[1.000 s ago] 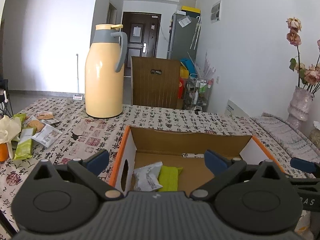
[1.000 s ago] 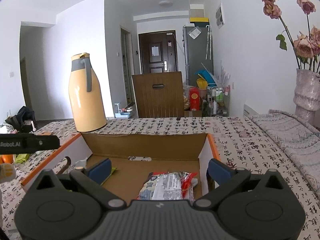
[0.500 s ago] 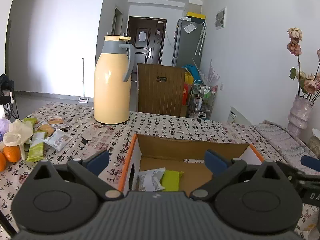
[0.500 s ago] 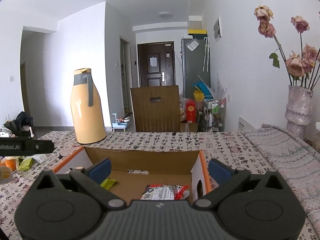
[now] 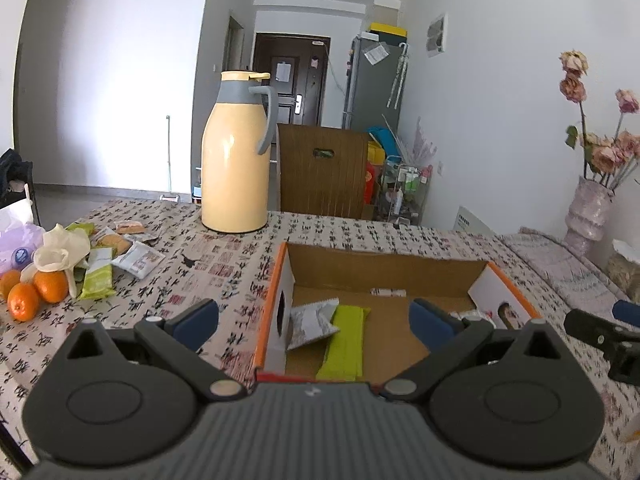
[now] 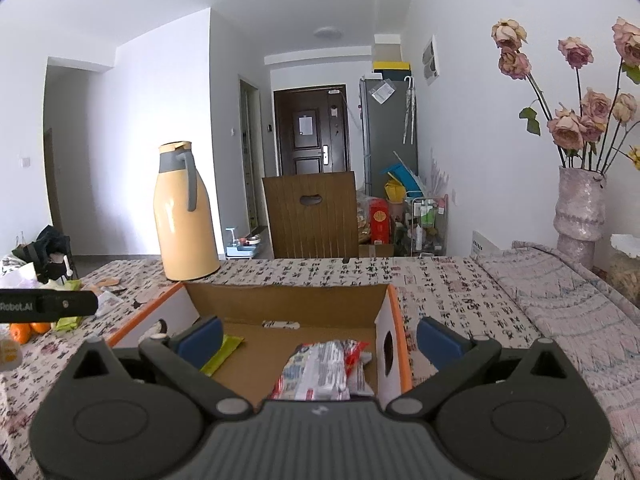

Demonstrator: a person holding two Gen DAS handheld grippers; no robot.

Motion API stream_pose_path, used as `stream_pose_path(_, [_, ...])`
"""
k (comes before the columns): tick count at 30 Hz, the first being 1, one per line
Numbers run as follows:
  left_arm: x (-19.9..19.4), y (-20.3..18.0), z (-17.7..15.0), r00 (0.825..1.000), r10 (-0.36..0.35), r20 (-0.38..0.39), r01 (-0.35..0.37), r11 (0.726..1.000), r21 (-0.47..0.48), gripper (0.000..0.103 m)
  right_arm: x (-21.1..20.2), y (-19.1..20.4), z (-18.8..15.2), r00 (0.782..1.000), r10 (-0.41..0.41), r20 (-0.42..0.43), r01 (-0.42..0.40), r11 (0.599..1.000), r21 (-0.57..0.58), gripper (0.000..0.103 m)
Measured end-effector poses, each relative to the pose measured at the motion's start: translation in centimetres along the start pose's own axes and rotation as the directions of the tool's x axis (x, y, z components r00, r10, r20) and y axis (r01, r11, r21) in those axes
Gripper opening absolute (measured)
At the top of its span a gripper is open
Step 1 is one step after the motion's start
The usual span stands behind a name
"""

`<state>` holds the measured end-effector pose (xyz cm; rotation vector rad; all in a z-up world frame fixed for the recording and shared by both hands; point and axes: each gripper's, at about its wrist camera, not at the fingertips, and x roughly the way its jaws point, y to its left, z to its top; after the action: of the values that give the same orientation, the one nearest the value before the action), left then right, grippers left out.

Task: Organize snacks
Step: 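Withdraw both tools from the box toward the remaining snacks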

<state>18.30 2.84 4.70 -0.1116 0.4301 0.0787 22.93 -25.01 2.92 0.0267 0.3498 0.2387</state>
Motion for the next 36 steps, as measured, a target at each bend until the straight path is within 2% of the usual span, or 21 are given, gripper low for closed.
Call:
stream_pose_path(13, [-2.7,1.8,-4.6,0.999,0.01,-0.038,-0.01,1.0,0.004,0.103,-3.4,-0.6,-4.5,0.997,0.003,-0.071,-0.003,1.0,0.006,0.103])
stream_pose_path(22, [-3.8,3.4,-8.5,0.996,0.045,-0.074,-0.045,0.999,-0.002,0.103,-5.3,-1.5,-7.7,0.995,-0.021,-0.101,0.023,1.0,0.021,0.103])
stream_pose_path(26, [-4.4,3.8,-9.4,0.995,0.042,-0.094,-0.042,0.999,-0.002,0.103,-6.1,-1.7,-8.9,0.995,-0.012,-0.097,0.013,1.0,0.016,0.103])
stream_pose_path(36, [-4.8,3.4,-10.0,0.994,0.017,-0.11,-0.017,1.0,-0.004,0.103,-6.9,-1.4,-10.5,0.987,0.0,-0.158,0.003,1.0,0.015,0.103])
